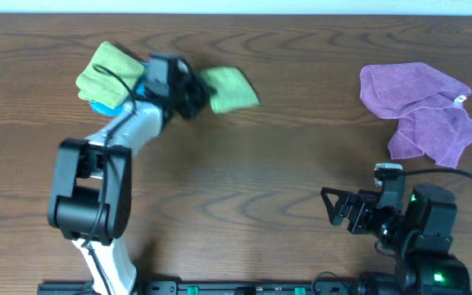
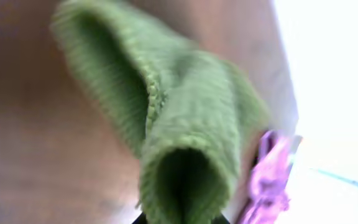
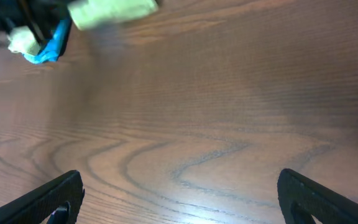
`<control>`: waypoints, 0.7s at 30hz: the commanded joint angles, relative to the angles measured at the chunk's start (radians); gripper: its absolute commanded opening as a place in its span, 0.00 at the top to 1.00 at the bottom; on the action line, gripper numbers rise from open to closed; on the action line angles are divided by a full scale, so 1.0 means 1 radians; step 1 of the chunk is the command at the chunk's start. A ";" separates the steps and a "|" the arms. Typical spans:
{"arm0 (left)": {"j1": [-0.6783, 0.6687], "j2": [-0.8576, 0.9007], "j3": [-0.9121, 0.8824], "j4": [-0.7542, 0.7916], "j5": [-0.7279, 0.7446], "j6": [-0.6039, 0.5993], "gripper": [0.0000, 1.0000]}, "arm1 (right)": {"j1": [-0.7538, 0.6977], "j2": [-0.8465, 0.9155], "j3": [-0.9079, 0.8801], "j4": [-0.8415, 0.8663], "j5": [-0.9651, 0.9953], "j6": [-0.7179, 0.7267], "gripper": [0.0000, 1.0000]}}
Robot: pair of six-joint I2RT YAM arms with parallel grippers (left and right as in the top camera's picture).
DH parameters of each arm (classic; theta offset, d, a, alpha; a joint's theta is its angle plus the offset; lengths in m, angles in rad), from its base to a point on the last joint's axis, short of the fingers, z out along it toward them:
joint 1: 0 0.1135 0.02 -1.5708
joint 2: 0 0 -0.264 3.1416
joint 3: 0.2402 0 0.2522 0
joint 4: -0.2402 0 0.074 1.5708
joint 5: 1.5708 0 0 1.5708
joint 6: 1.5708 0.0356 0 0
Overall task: Fold the cloth
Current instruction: 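Carry the folded green cloth with the left gripper onto the blue cloth stack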
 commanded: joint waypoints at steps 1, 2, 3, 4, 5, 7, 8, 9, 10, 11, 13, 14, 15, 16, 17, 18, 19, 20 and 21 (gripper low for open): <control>0.066 -0.038 0.125 -0.047 -0.069 0.013 0.94 | -0.014 -0.005 -0.004 -0.002 -0.006 0.011 0.01; 0.085 -0.037 0.156 -0.066 -0.087 0.018 0.94 | -0.014 -0.005 -0.004 -0.002 -0.006 0.011 0.01; 0.101 -0.037 0.179 -0.080 -0.107 0.023 0.94 | -0.014 -0.005 -0.004 -0.002 -0.006 0.011 0.01; 0.117 -0.037 0.199 -0.089 -0.123 0.026 0.94 | -0.014 -0.005 -0.004 -0.002 -0.006 0.011 0.01; 0.139 -0.037 0.220 -0.098 -0.142 0.026 0.94 | -0.014 -0.005 -0.004 -0.002 -0.006 0.011 0.01; 0.177 -0.037 0.244 -0.102 -0.167 0.025 0.94 | -0.014 -0.005 -0.004 -0.002 -0.006 0.011 0.01; 0.195 -0.037 0.252 -0.101 -0.179 0.025 0.94 | -0.014 -0.005 -0.004 -0.002 -0.006 0.011 0.01; 0.212 -0.037 0.256 -0.101 -0.191 0.025 0.94 | -0.014 -0.005 -0.004 -0.002 -0.006 0.012 0.01; 0.226 -0.037 0.258 -0.098 -0.199 0.025 0.94 | -0.014 -0.005 -0.004 -0.002 -0.006 0.011 0.01; 0.240 -0.037 0.258 -0.097 -0.207 0.025 0.94 | -0.014 -0.005 -0.004 -0.002 -0.006 0.011 0.01; 0.275 -0.037 0.258 -0.098 -0.222 0.026 0.94 | -0.014 -0.005 -0.004 -0.002 -0.006 0.011 0.01; 0.290 -0.037 0.258 -0.098 -0.229 0.028 0.94 | -0.014 -0.005 -0.004 -0.002 -0.006 0.011 0.01; 0.301 -0.037 0.258 -0.098 -0.236 0.029 0.94 | -0.014 -0.005 -0.004 -0.002 -0.006 0.011 0.01; 0.314 -0.037 0.258 -0.097 -0.244 0.030 0.94 | -0.014 -0.005 -0.004 -0.002 -0.006 0.011 0.01; 0.323 -0.037 0.258 -0.097 -0.249 0.030 0.94 | -0.014 -0.005 -0.004 -0.002 -0.006 0.011 0.01; 0.334 -0.037 0.258 -0.097 -0.252 0.030 0.94 | -0.014 -0.005 -0.004 -0.002 -0.006 0.011 0.01; 0.343 -0.037 0.258 -0.097 -0.251 0.034 0.94 | -0.014 -0.005 -0.004 -0.002 -0.006 0.011 0.01; 0.349 -0.037 0.258 -0.099 -0.251 0.037 0.94 | -0.014 -0.005 -0.004 -0.002 -0.006 0.011 0.01; 0.353 -0.037 0.258 -0.100 -0.250 0.037 0.94 | -0.014 -0.005 -0.004 -0.002 -0.006 0.011 0.01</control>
